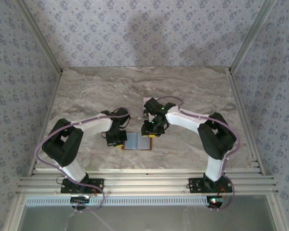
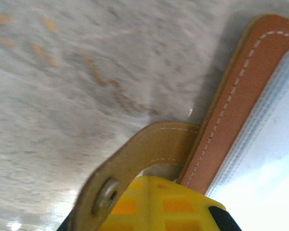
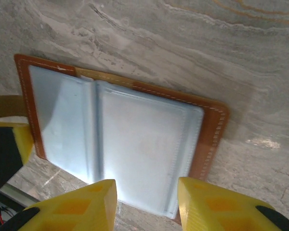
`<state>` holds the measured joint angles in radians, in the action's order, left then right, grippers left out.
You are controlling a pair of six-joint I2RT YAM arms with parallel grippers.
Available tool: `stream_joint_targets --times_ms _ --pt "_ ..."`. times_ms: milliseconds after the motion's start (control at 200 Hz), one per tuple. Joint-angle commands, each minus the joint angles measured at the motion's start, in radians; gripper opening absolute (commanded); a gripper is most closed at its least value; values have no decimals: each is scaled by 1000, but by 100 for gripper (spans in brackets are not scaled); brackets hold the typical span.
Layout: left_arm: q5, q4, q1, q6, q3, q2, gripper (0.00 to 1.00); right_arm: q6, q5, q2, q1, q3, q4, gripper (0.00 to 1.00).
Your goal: Take the credit cards out of the card holder
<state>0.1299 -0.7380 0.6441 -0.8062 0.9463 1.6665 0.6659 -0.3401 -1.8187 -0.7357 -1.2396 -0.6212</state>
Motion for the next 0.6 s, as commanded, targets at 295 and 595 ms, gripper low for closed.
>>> stream_joint_targets --times_ms 295,595 --pt "217 173 45 -11 -22 44 3 7 37 -91 -26 -3 -13 40" --pt "215 173 46 -9 -21 48 3 41 -25 -127 -55 -8 55 40"
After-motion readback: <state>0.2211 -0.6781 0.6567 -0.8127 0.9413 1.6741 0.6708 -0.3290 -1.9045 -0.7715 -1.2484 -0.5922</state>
